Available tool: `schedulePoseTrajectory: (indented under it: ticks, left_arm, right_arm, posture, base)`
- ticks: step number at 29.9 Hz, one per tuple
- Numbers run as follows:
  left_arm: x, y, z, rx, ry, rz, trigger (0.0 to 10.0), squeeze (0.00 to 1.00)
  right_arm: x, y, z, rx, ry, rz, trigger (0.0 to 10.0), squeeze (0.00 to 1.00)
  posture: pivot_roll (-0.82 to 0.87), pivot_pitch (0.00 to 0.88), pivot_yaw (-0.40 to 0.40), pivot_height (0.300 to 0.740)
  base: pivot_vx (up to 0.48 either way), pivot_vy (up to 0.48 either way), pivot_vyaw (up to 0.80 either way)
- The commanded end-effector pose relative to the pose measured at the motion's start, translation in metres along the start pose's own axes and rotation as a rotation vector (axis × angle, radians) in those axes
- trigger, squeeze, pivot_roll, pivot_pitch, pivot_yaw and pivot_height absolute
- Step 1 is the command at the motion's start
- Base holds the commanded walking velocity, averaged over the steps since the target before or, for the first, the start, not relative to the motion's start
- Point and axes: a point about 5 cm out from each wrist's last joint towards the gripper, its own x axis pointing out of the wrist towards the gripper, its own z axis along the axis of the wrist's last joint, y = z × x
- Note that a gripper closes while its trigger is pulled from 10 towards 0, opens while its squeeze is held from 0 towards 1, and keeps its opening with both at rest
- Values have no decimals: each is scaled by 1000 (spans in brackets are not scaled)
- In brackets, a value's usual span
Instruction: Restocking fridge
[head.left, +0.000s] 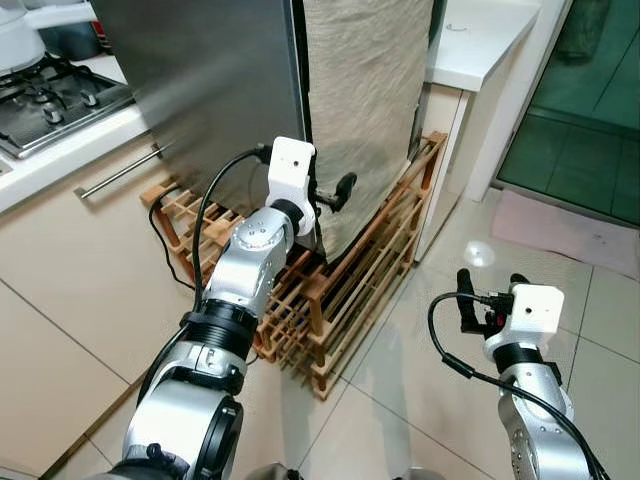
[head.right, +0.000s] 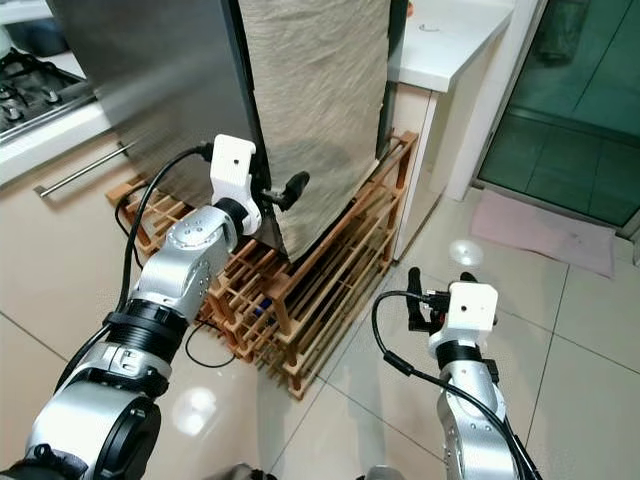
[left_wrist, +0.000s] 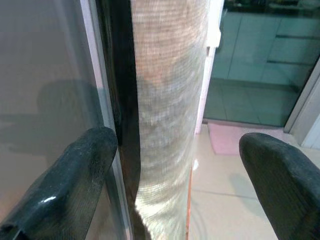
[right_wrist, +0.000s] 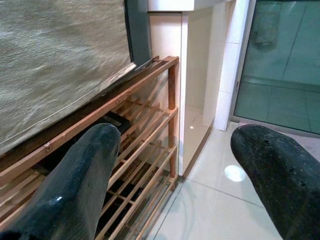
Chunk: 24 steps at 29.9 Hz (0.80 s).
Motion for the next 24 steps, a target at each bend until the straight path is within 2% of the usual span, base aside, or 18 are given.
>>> schedulePoseTrajectory:
  ticks: [1,6,8,12,13,14,15,16,19,24]
  left_arm:
    - [5,0,9,19,-15,1,10000,0]
    - [11,2,13,6,-6,50,10000,0]
    - [15,1,13,-37,6,65,10000,0]
    - [19,-10,16,-75,-1,14,10000,0]
    - [19,-19,20,-65,-27,-50,10000,0]
    - [20,-39,25,-45,-63,-183,10000,0]
    - [20,-39,25,-45,-63,-183,10000,0]
    - [20,-48,26,-18,-80,-243,10000,0]
    - [18,-63,31,0,-121,-353,10000,0]
    - [14,-77,36,-8,-165,-478,10000,0]
  right_arm:
    - [-1,3,6,-1,-29,13,10000,0]
    - [-2,2,5,-5,-25,16,10000,0]
    - [-2,1,5,-7,-24,14,10000,0]
    - [-1,1,5,-7,-23,13,10000,0]
    - [0,1,5,-6,-24,15,10000,0]
    - [1,2,6,-5,-25,18,10000,0]
    - [1,2,6,-5,-25,18,10000,0]
    - [2,3,6,-5,-25,22,10000,0]
    - [2,4,4,-2,-16,35,10000,0]
    - [-4,5,-9,9,52,65,10000,0]
  posture:
    - [-205,0,92,725]
    - [-207,0,92,725]
    - [-206,0,92,725]
    - [-206,0,92,725]
    - [-206,0,92,725]
    - [-203,0,90,725]
    - [-203,0,90,725]
    - [-205,0,90,725]
    - [-206,0,91,725]
    - [-209,0,92,725]
  base:
    - [0,0,0]
    - [0,0,0]
    - [0,0,0]
    - [0,0,0]
    - [0,0,0]
    - [0,0,0]
    - [0,0,0]
    - [0,0,0]
    - [0,0,0]
    - [0,0,0]
